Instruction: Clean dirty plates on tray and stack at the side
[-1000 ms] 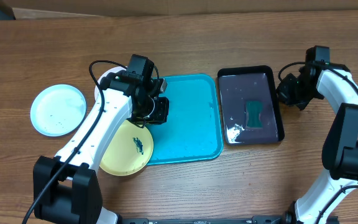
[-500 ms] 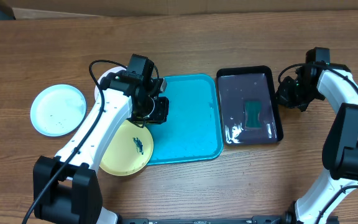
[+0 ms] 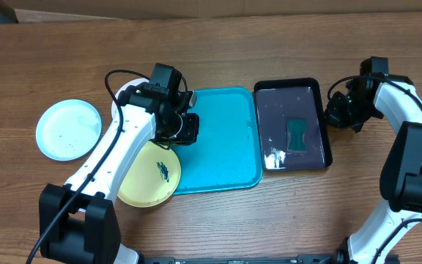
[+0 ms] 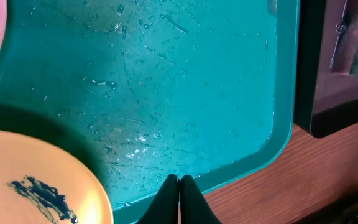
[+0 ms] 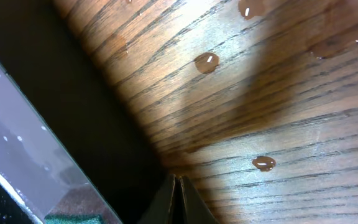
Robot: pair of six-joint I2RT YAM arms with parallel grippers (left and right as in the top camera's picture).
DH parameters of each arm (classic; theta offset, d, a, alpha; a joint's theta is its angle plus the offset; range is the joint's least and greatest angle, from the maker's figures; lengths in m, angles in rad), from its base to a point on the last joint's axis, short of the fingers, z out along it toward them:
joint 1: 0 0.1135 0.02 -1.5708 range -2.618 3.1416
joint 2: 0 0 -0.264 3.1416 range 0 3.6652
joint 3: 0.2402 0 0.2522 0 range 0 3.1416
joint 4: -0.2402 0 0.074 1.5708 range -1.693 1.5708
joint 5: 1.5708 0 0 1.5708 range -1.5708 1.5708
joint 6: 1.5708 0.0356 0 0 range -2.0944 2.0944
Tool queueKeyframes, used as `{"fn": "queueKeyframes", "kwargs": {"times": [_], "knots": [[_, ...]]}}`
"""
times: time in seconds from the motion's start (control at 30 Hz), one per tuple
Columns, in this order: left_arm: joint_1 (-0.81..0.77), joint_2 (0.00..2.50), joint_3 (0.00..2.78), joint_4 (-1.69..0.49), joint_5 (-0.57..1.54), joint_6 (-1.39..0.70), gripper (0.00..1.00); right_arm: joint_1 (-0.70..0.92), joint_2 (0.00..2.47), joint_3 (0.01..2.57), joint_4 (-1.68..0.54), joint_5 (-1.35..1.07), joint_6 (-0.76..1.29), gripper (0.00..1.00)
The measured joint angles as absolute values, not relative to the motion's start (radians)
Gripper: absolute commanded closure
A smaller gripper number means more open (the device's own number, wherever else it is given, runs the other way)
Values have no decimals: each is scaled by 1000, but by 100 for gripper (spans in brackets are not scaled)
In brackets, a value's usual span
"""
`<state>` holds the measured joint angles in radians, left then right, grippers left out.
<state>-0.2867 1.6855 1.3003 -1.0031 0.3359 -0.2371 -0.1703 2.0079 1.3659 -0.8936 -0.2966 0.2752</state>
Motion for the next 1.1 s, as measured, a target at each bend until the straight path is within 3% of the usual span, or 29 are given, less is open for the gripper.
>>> {"fn": "queueKeyframes", "kwargs": {"times": [0.33, 0.47, 0.63, 1.1], "knots": [[-287, 1686, 1300, -1000, 336, -237, 94, -178, 2008, 1375, -814, -305, 240, 84], [-287, 1686, 1300, -998, 319, -237, 94, -191, 2008, 1388, -707, -310, 278, 85], [-287, 1686, 1300, -998, 309, -237, 94, -194, 2008, 1391, -635, -310, 322, 96], [-287, 1686, 1300, -998, 290, -237, 95, -144, 2008, 1391, -602, -296, 365, 96]]}}
